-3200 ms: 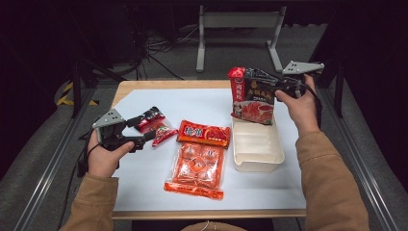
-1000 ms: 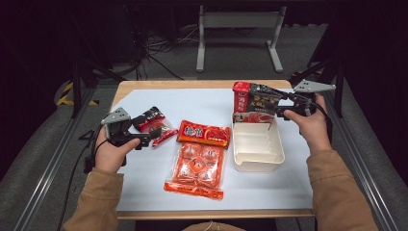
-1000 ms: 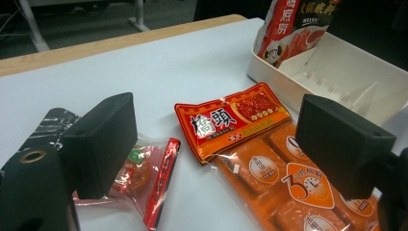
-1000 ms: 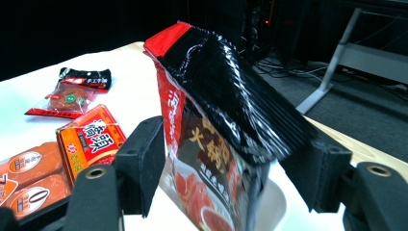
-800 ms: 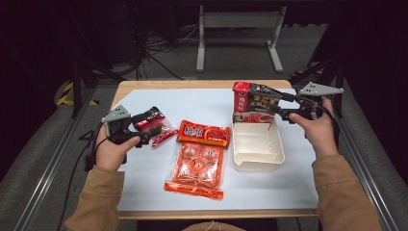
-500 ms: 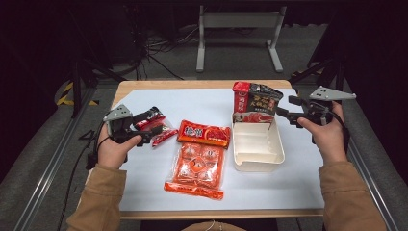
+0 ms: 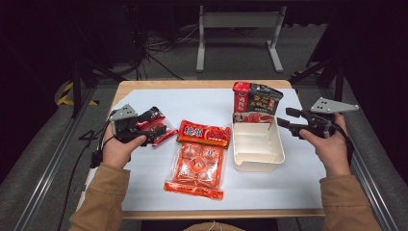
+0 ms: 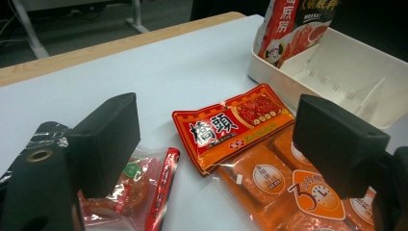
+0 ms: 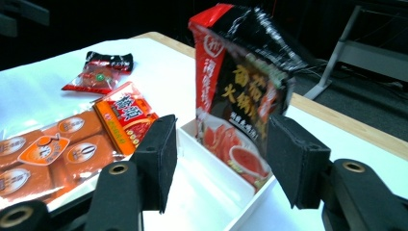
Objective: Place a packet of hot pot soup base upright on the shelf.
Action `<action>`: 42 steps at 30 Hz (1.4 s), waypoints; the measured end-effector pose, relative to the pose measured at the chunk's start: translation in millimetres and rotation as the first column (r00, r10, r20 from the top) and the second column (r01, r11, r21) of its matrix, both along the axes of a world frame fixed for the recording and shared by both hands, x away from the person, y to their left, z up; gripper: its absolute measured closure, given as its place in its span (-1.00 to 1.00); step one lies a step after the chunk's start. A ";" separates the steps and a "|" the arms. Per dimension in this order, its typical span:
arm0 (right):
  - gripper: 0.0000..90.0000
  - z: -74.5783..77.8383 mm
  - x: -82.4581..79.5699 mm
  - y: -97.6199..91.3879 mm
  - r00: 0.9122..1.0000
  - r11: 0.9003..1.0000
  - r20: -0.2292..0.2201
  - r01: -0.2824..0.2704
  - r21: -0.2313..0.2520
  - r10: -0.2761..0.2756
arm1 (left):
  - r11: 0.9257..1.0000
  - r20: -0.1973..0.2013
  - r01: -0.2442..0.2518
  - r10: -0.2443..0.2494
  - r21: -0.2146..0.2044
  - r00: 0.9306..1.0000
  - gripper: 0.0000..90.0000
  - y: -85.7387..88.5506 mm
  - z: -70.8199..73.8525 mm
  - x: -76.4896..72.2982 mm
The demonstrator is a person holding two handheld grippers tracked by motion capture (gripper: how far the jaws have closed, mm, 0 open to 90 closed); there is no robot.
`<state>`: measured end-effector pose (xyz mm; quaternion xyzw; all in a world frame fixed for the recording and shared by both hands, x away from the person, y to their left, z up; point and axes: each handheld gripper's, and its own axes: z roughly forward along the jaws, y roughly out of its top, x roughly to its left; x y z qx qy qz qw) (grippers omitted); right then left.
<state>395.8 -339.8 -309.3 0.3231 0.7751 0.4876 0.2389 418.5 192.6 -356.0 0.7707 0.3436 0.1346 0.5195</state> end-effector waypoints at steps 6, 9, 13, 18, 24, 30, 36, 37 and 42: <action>-0.03 -8.7 -11.1 3.8 1.000 1.000 -0.014 -0.005 0.021 0.005 | 1.000 -0.001 0.019 -0.019 0.016 1.000 -0.61 -5.4 -0.1 -2.7; -0.03 -12.8 -15.1 4.0 1.000 1.000 -0.017 -0.010 0.025 0.010 | 0.999 -0.003 0.020 -0.020 0.025 1.000 -0.61 -8.8 -1.3 -2.2; -0.04 -18.2 -20.0 2.7 1.000 0.999 -0.027 -0.014 0.037 0.015 | 0.999 -0.001 0.020 -0.020 0.033 1.000 -0.63 -15.0 -3.4 1.4; -0.06 -25.0 -24.9 -0.5 1.000 0.999 -0.026 -0.010 0.053 0.011 | 0.998 -0.004 0.027 -0.026 0.048 1.000 -0.65 -24.7 -5.8 7.9; -0.07 -29.7 -24.8 -3.2 0.999 0.999 -0.032 0.002 0.050 -0.001 | 0.998 -0.010 0.028 -0.028 0.054 1.000 -0.65 -36.6 -13.5 26.3; -0.10 -32.6 -25.8 -7.0 0.999 0.997 -0.043 0.026 0.066 -0.023 | 0.999 -0.011 0.008 -0.008 0.053 1.000 -0.64 -43.3 -22.0 39.2; -0.12 -35.6 -25.8 -8.9 0.999 0.996 -0.049 0.025 0.085 -0.021 | 0.999 -0.019 0.009 -0.008 0.037 1.000 -0.64 -42.3 -31.8 56.0; -0.12 -36.4 -25.5 -9.1 0.999 0.996 -0.050 0.026 0.083 -0.022 | 0.999 -0.035 0.015 -0.014 0.030 0.999 -0.64 -43.5 -35.0 60.0; -0.12 -38.8 -24.2 -8.9 0.998 0.996 -0.061 0.025 0.087 -0.020 | 0.998 -0.061 0.027 -0.023 0.055 0.998 -0.58 -48.1 -41.3 65.6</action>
